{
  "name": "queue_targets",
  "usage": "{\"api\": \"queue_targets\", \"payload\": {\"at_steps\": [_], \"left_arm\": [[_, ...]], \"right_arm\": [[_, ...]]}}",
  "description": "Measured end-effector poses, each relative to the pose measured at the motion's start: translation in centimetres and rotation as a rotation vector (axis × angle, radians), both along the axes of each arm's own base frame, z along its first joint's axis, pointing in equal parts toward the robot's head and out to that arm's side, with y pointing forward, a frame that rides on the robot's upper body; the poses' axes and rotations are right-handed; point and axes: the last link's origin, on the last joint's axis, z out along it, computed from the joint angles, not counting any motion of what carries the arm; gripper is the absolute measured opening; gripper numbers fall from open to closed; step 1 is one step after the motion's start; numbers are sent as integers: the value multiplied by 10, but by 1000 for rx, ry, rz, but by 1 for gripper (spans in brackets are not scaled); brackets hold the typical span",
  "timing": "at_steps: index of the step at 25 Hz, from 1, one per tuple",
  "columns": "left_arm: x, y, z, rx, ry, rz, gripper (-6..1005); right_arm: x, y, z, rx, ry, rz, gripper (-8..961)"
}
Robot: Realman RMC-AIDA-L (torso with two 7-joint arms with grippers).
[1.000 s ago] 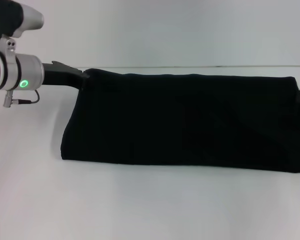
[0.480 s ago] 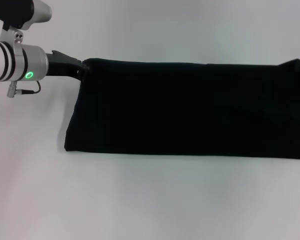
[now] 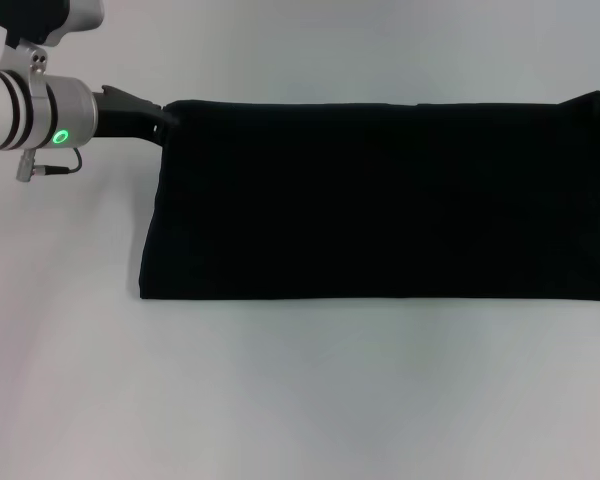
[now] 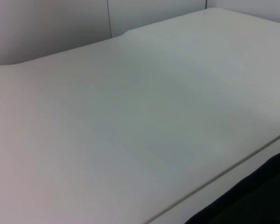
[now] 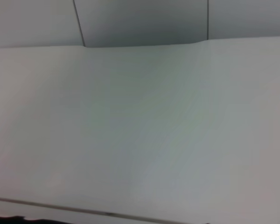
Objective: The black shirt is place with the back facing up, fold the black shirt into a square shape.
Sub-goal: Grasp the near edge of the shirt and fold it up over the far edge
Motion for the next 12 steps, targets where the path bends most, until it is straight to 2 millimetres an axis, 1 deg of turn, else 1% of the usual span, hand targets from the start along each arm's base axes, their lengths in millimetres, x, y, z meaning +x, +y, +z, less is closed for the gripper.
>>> {"api": "queue_targets", "payload": {"at_steps": [6,12], "left_arm": [[2,2,-1,15,-5,6,10],[-1,1,-4,17,-9,19,11]], "right_arm": [[-8,7,-6,6,-32,8,39],[-9,9,-15,9,-59,3,40]]}}
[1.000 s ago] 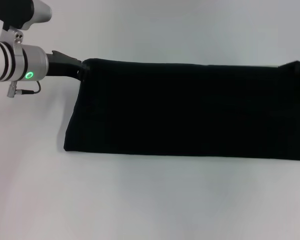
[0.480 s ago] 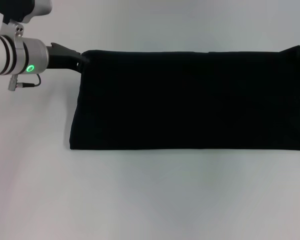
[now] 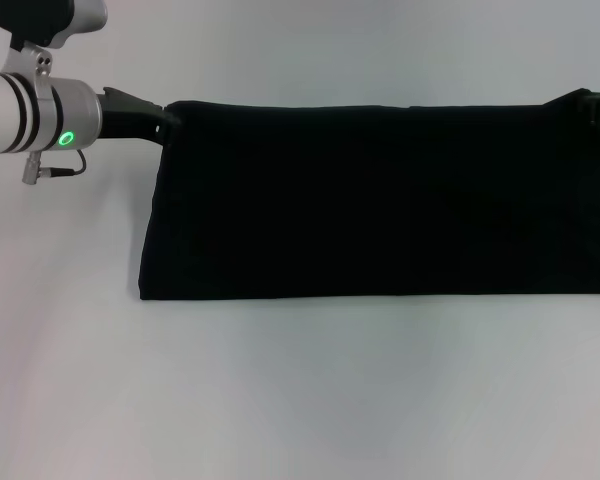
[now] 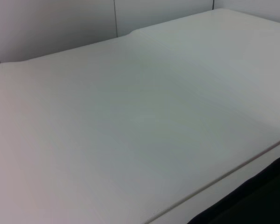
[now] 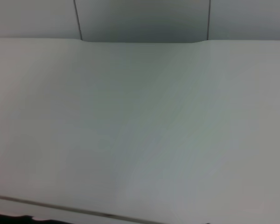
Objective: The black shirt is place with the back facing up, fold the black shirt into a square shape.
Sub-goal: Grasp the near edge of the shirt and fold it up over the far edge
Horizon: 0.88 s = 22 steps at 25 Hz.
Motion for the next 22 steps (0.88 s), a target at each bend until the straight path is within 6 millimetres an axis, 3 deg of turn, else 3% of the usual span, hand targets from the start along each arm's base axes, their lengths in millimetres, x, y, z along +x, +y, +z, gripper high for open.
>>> {"api": "queue_targets", "payload": {"at_steps": [9,22], "left_arm": [[0,0,-1,5,-1,2,11],[0,0,-14,8,-3,24,12]], "right_arm": [[-9,7,2,16,-16,16,40],[-8,4,-8,-3,-41,17,152]]}}
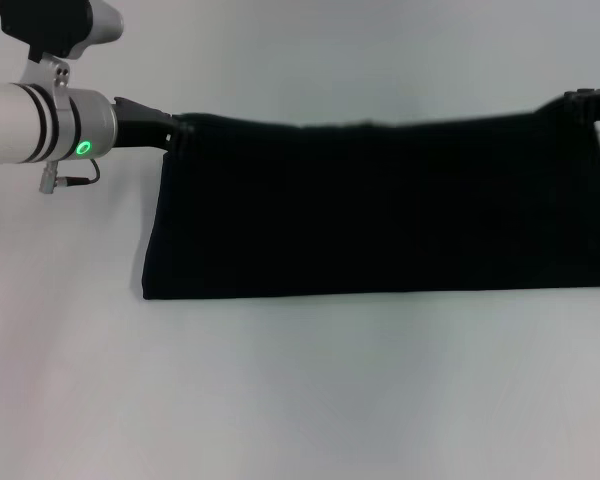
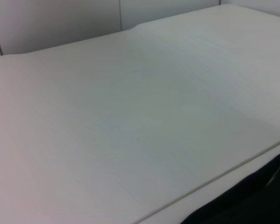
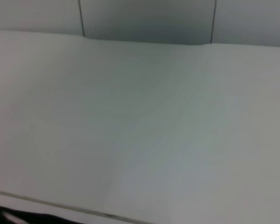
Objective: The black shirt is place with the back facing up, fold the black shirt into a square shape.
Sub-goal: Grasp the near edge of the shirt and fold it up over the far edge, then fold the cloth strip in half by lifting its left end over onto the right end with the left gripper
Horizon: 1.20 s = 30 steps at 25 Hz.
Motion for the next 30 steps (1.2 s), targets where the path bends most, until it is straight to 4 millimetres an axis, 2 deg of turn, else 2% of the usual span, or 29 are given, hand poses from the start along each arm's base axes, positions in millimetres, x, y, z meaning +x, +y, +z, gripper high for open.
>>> {"api": "queue_targets", "payload": {"at_steps": [3,6,8,11,14,17,23,30], "left_arm": [[-2,1,-4,29,10,12,12],[-7,2,-3,80,21,33,111],[-10,3,-2,103,19,50,177],[-13,3,0,126,-16,88,399],[-13,0,6,110,-88,133,545],[-9,-16,15,1,-197,167,663],[-6,-60,29,-236,-360,228,786],[-18,-91,40,-391,-574,403,902]], "right_arm": [[3,-1,2,11,-28,0,178],[10,-2,12,51,-45,-12,204],[12,-2,19,77,-43,-19,301],[14,-2,30,97,-10,-18,447],[12,-7,35,58,83,-1,553],[6,-21,33,-40,208,46,658],[-5,-57,16,-268,356,143,665],[-9,-90,-7,-467,402,209,663]]}}
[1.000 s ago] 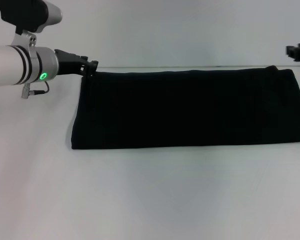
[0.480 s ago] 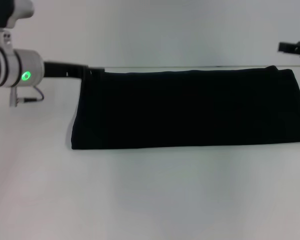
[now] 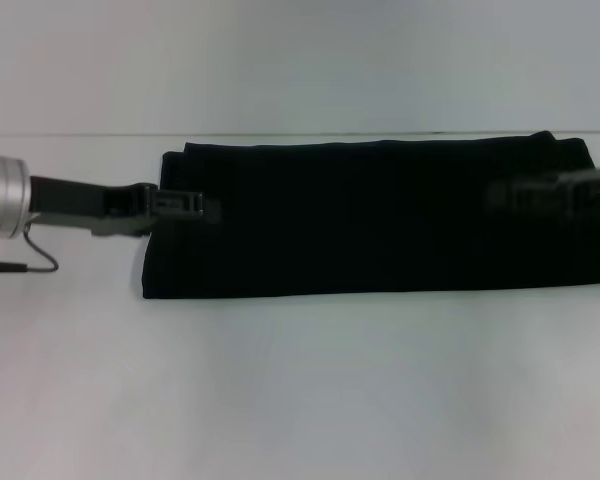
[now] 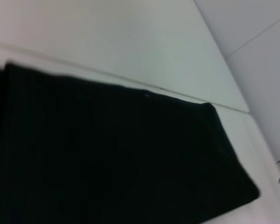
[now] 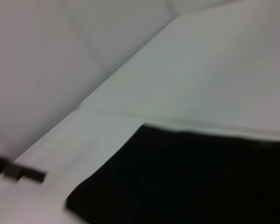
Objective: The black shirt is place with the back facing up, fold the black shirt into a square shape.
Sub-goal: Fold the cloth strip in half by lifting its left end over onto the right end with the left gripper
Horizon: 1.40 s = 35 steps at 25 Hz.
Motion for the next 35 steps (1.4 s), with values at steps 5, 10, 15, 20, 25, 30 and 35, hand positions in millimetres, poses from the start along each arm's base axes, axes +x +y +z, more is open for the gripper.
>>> {"api": "queue_targets", "payload": {"at_steps": [5,10,15,20,25,30,35], "left_arm": [[-11,-13,-9,-73,-137,178,936],[-22,-21,-22,-126,-193,350,936],[-35,-24,-31,-106,-241,494,936],[-48,-28,-38,-86,-295,622,937],[-56,-31,-44,-69,-320,713,937],[-63,-31,-50,-42,-328,773,936],[-64,-28,-52,-23,-337,798,936]], "right_arm": [[-7,-17,-11,-108,-18,124,657],[-11,-28,-14,-162,-22,220,660],[-16,-36,-9,-194,-12,293,663],[-23,-41,-3,-221,-18,347,705],[-25,-41,-4,-237,-39,366,757],[-27,-38,-5,-230,-46,370,844],[-29,-35,-6,-207,-52,378,906]]}}
